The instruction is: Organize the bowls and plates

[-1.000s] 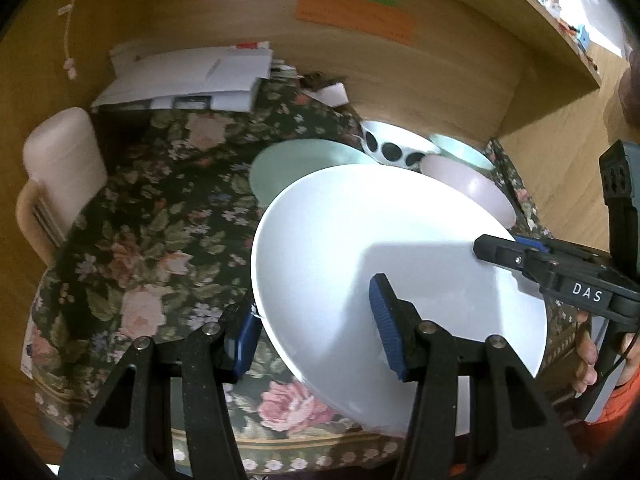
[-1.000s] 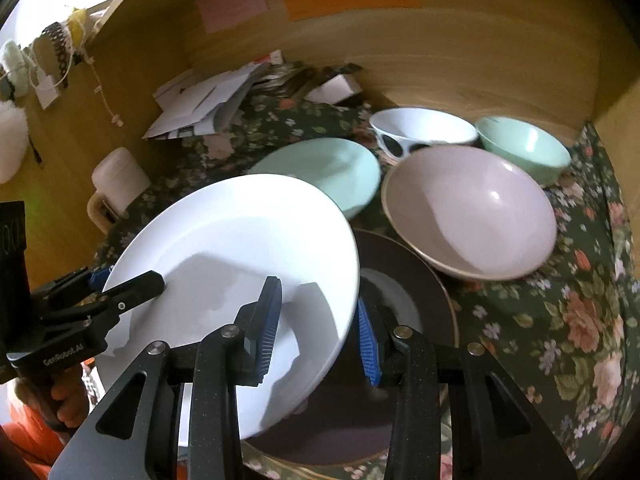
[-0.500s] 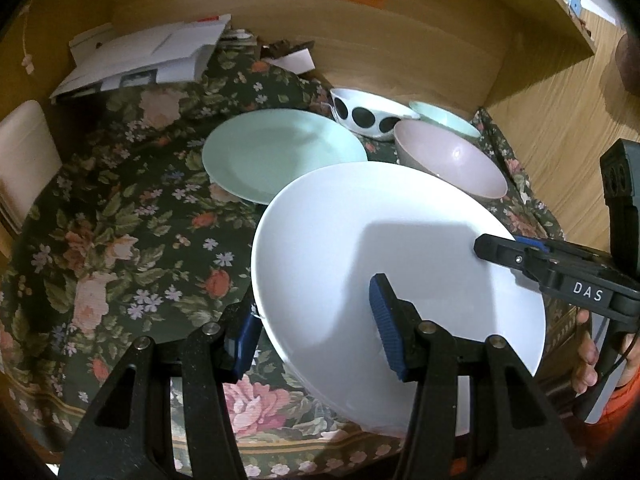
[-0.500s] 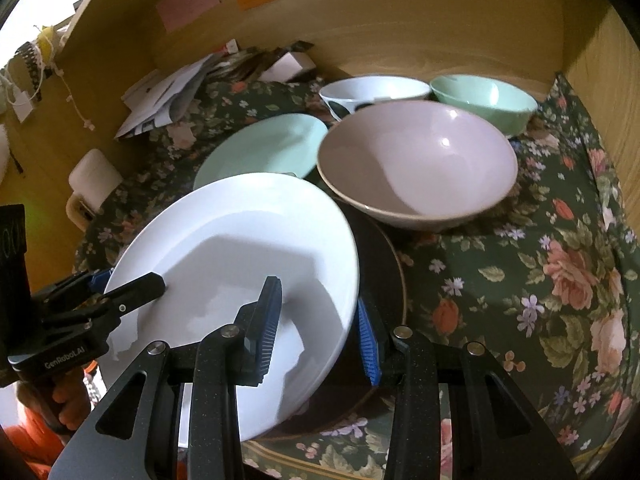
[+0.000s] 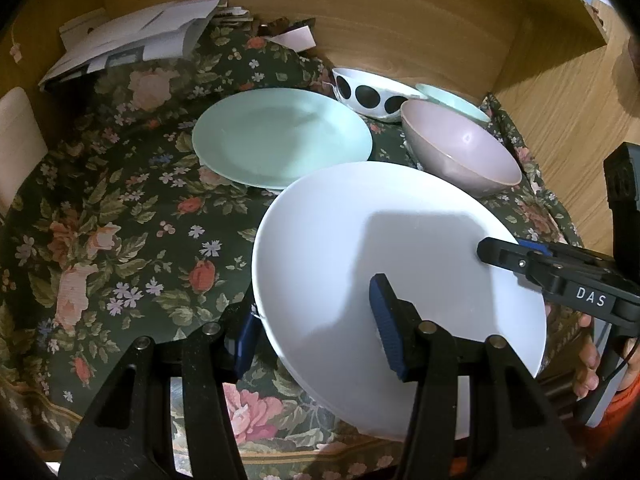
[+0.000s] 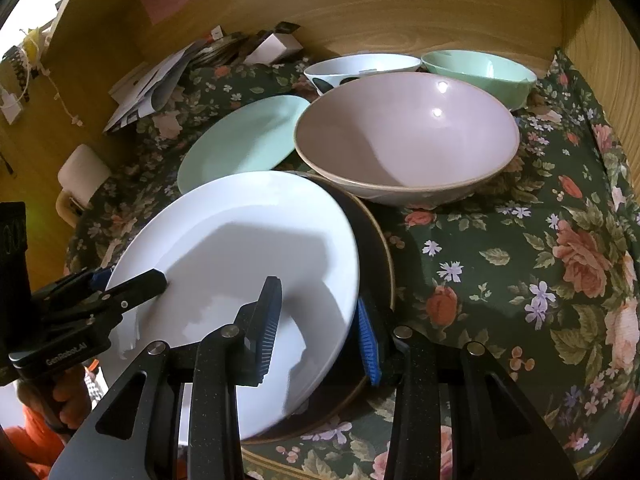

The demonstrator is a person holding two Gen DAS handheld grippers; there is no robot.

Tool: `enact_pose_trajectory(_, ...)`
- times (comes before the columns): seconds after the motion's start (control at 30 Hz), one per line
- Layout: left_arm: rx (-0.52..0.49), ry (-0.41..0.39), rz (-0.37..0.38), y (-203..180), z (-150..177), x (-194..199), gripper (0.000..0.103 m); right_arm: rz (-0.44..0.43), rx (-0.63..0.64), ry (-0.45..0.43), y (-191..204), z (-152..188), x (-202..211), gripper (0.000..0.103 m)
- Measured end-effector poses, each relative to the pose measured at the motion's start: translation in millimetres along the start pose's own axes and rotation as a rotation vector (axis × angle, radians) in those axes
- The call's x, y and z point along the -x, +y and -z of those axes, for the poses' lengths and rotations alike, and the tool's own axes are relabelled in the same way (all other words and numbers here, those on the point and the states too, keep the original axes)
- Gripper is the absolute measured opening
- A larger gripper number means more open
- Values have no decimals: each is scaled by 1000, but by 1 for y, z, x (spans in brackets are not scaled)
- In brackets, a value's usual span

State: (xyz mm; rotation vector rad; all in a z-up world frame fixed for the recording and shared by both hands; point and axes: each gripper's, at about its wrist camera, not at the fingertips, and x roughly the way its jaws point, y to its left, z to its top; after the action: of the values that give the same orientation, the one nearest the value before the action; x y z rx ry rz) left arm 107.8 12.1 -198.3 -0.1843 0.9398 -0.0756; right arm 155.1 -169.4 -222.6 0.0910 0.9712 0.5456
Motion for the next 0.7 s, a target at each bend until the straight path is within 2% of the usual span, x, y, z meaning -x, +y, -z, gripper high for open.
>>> enact_pose_trajectory(0.47, 17, 13, 14, 3, -1, -10, 52, 8, 15, 5, -4, -3, -3, 35)
enact_pose_trajectory(0.7, 0, 17, 8, 1, -2, -13, 52, 71, 65, -27, -3, -4, 9, 35)
